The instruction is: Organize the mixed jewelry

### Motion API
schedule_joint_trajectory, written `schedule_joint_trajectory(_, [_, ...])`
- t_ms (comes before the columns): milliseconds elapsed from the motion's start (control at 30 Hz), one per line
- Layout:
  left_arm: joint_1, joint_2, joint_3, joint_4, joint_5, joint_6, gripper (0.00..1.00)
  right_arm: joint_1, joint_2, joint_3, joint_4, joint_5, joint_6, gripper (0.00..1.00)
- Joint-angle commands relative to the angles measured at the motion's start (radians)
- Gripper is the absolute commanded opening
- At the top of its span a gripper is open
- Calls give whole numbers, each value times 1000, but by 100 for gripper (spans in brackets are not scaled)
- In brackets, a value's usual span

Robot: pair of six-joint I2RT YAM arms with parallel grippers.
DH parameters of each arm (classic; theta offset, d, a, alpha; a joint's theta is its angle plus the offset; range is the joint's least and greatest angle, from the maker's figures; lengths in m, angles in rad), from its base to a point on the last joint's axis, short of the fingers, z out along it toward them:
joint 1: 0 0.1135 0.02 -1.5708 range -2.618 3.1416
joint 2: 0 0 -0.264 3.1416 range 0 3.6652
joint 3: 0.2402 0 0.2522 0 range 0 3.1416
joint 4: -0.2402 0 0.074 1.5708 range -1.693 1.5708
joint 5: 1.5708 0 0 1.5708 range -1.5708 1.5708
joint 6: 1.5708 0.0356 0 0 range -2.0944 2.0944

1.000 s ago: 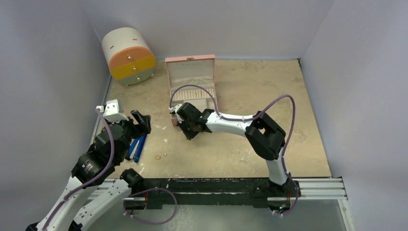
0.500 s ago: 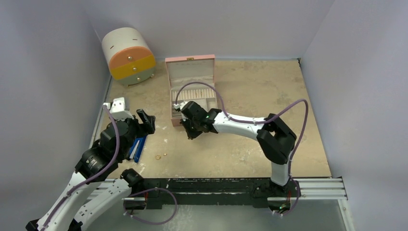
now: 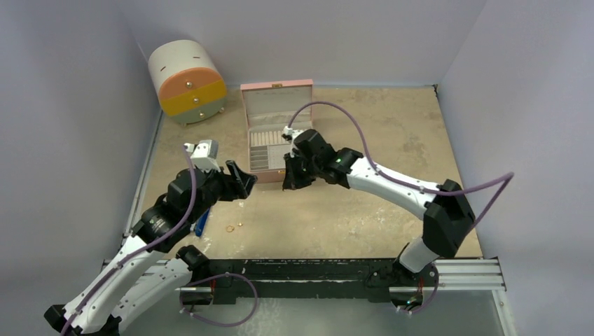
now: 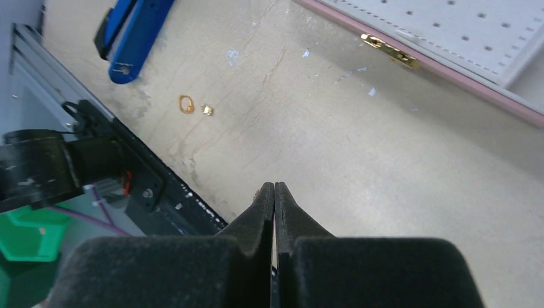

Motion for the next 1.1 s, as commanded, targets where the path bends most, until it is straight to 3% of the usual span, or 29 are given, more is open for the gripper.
schedule_joint_trajectory(0, [8,24,-30,157,158,-56,68,-72,-121,-43,17,-119,104,0])
schedule_joint_trajectory(467, [7,158,-82,401,484,-126,65,-244,-276,-136,169,-413,317,0])
schedule_joint_trajectory(833, [7,251,65,364,625,126,60,-308,-298,-110,171,-591,473,0])
schedule_joint_trajectory(1067, [7,241,86,448,700,299,60,-312,-304,-83,174,-657,552,0])
